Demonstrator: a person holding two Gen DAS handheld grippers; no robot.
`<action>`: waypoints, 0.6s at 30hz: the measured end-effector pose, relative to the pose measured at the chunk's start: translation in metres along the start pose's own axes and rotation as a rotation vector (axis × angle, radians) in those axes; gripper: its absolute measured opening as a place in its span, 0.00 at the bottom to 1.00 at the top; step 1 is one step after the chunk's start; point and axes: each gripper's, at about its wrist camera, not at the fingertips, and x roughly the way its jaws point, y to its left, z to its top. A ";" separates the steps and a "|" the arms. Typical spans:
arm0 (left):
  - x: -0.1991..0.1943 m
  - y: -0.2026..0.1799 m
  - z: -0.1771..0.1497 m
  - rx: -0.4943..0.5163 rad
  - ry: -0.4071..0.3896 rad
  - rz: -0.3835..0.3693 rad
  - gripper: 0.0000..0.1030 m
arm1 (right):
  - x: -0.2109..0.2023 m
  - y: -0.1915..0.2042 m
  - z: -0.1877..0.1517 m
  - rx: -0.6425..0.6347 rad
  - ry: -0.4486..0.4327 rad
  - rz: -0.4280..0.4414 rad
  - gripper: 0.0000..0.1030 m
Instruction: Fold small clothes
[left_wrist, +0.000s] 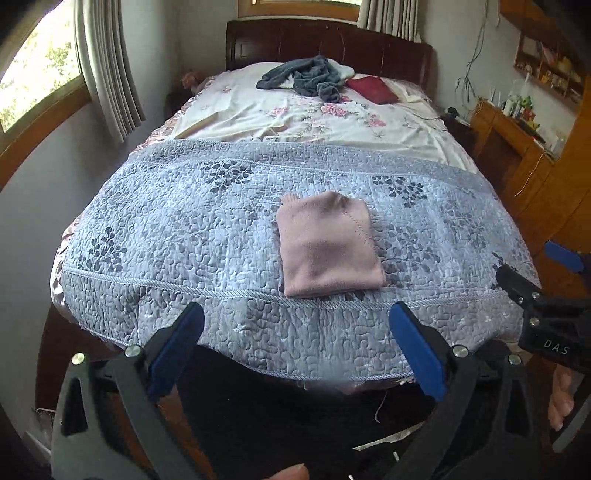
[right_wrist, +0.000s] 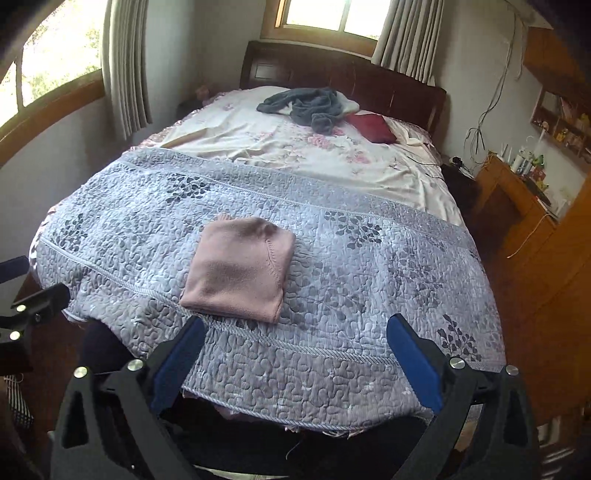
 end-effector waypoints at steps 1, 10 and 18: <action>-0.007 0.001 -0.001 -0.012 -0.002 -0.008 0.97 | -0.008 0.000 -0.001 0.010 -0.004 0.006 0.96; -0.038 -0.011 -0.014 0.036 -0.019 0.033 0.97 | -0.041 0.003 -0.011 0.030 -0.006 0.003 0.96; -0.033 -0.023 -0.020 0.062 0.015 0.031 0.97 | -0.038 0.002 -0.015 0.046 0.015 0.006 0.96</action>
